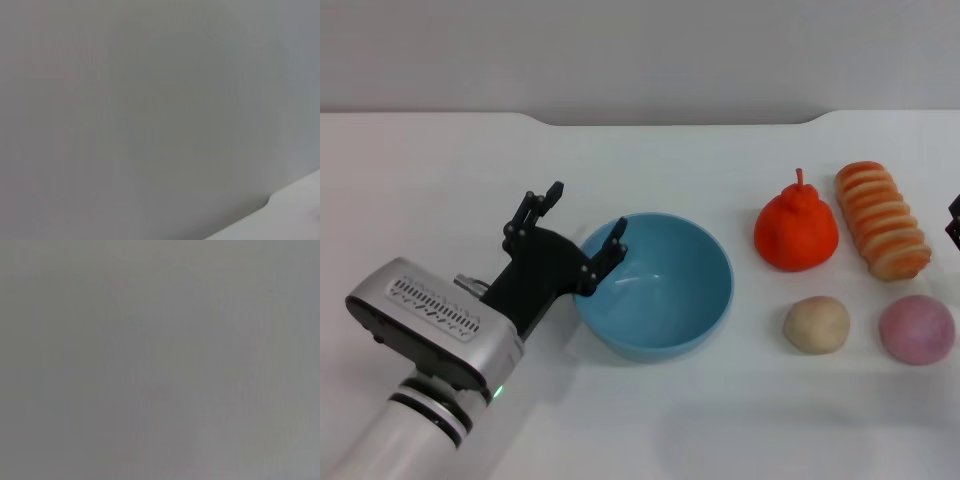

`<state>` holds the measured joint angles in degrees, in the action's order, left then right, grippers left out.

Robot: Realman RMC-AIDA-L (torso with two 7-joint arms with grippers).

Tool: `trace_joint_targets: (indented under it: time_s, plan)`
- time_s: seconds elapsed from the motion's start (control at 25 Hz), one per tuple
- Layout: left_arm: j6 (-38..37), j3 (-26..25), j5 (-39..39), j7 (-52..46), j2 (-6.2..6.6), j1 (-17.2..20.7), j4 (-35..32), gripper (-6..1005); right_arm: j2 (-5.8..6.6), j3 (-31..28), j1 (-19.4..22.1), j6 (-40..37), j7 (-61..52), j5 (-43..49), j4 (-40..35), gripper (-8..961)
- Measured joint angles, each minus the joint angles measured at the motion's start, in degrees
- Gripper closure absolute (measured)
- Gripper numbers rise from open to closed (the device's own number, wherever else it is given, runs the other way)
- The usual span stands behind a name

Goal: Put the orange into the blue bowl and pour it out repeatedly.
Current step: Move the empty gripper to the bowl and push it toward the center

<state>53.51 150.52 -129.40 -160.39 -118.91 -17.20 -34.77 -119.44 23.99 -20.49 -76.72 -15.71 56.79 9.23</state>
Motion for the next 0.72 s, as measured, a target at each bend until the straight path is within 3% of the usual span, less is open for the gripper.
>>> trace_joint_targets:
  time_s: [0.32, 0.44, 0.48, 0.56, 0.72]
  plan:
    - [-0.69, -5.11, 0.03, -0.41, 1.55, 1.07, -9.99, 270, 0.01, -0.09, -0.11, 0.0, -0.22, -0.06, 0.0, 124]
    - [-5.53, -10.81, -0.07, -0.86, 3.53, 1.57, -18.15, 283, 0.06, -0.09, -0.15, 0.0, -0.23, -0.08, -0.02, 124]
    - [-5.53, -10.81, -0.07, -0.86, 3.53, 1.57, -18.15, 287, 0.06, -0.09, -0.17, -0.02, -0.24, -0.09, -0.04, 124]
    - [-12.63, -14.17, -0.09, -0.93, 4.57, 1.58, -22.59, 295, 0.07, -0.09, -0.21, -0.17, -0.25, -0.11, -0.08, 124]
    - [-33.93, -22.1, -0.27, -0.83, 5.15, -0.84, -28.3, 292, 0.09, -0.09, -0.39, -0.42, -0.26, -0.11, -0.23, 124]
